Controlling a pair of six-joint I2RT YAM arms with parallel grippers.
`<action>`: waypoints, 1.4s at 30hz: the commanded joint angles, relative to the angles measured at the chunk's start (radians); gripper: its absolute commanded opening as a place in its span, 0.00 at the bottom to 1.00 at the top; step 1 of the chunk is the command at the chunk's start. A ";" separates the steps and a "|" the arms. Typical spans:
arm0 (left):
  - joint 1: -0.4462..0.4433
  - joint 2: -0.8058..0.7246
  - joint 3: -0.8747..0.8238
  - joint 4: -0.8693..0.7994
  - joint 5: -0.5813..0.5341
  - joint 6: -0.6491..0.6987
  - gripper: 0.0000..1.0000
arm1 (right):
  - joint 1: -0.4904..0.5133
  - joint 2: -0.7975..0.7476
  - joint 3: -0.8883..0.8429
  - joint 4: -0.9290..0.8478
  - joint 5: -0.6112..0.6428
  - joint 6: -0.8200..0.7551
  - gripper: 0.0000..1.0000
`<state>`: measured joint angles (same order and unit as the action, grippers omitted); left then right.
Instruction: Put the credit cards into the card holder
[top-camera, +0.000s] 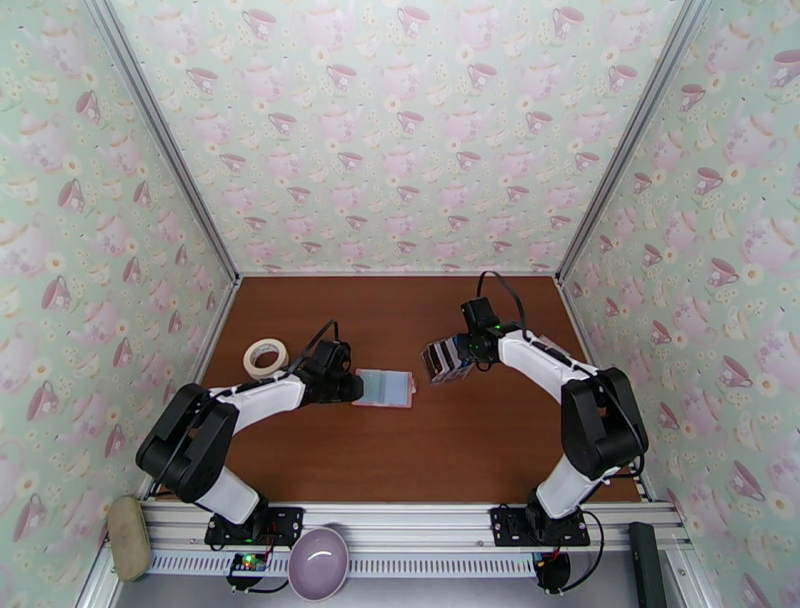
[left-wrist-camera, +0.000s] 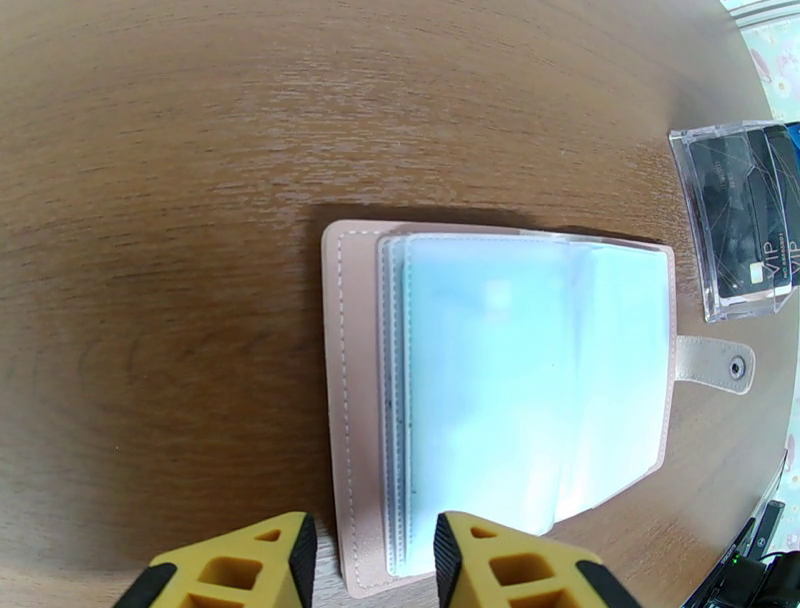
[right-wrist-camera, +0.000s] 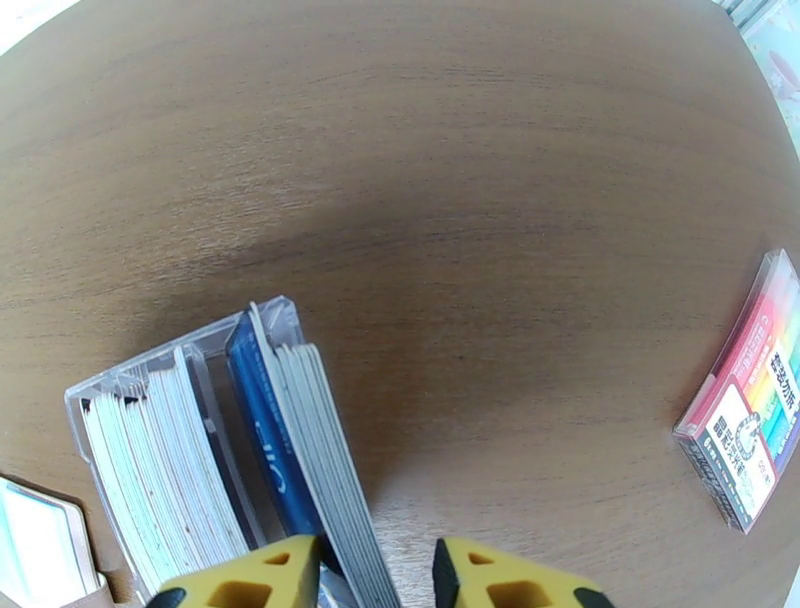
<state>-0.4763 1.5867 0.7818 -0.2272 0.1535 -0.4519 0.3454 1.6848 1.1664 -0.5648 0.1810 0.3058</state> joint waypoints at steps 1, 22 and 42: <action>0.007 0.014 0.026 0.007 0.023 0.011 0.38 | -0.006 -0.036 0.037 -0.033 0.041 -0.011 0.34; 0.007 0.010 0.020 0.006 0.021 0.009 0.38 | -0.005 -0.054 0.034 -0.037 0.006 -0.010 0.11; 0.015 0.007 0.030 -0.003 0.030 0.011 0.38 | -0.005 -0.153 -0.005 -0.032 -0.160 0.015 0.04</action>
<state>-0.4709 1.5867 0.7818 -0.2272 0.1654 -0.4519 0.3454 1.5497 1.1767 -0.5831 0.0532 0.3099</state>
